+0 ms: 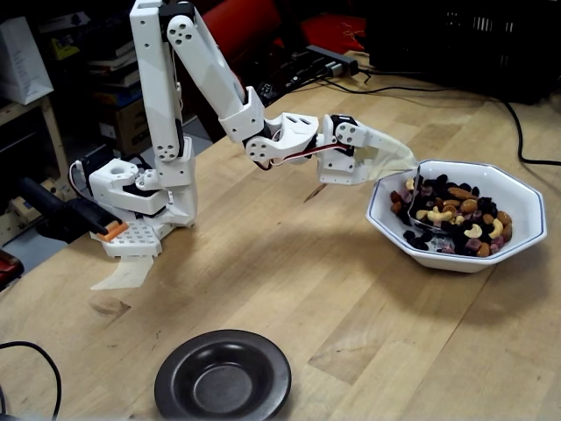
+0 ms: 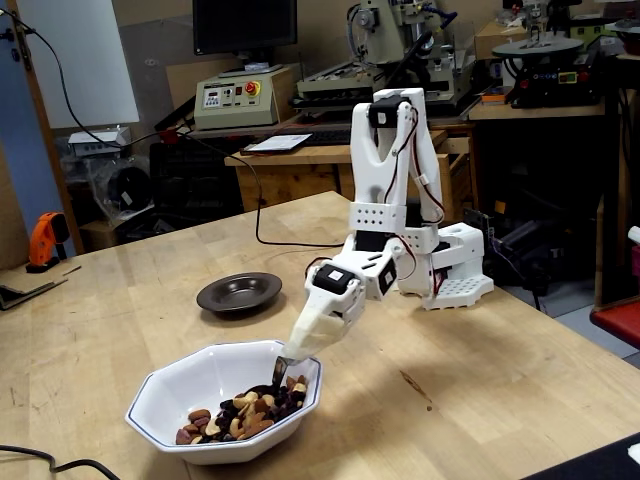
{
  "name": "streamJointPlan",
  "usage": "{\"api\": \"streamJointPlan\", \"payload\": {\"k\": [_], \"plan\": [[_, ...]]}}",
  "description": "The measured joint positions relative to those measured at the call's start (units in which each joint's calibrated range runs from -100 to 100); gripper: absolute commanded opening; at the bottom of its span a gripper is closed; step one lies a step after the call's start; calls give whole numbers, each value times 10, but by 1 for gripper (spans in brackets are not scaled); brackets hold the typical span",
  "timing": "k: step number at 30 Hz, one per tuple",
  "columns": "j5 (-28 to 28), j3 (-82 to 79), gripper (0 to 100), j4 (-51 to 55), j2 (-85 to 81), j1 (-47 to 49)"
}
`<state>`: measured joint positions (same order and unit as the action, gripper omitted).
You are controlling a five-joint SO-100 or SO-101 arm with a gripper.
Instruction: Use spoon to transfer food from the white bowl to brown plate
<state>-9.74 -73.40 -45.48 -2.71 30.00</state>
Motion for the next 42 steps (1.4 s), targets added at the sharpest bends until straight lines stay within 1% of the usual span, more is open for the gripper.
{"api": "streamJointPlan", "payload": {"k": [11,18,25,36,42], "plan": [[7,77,4,5,10,1],[9,87,4,5,12,1],[38,89,4,5,12,1],[45,95,4,5,12,-53],[46,97,4,5,12,-64]]}}
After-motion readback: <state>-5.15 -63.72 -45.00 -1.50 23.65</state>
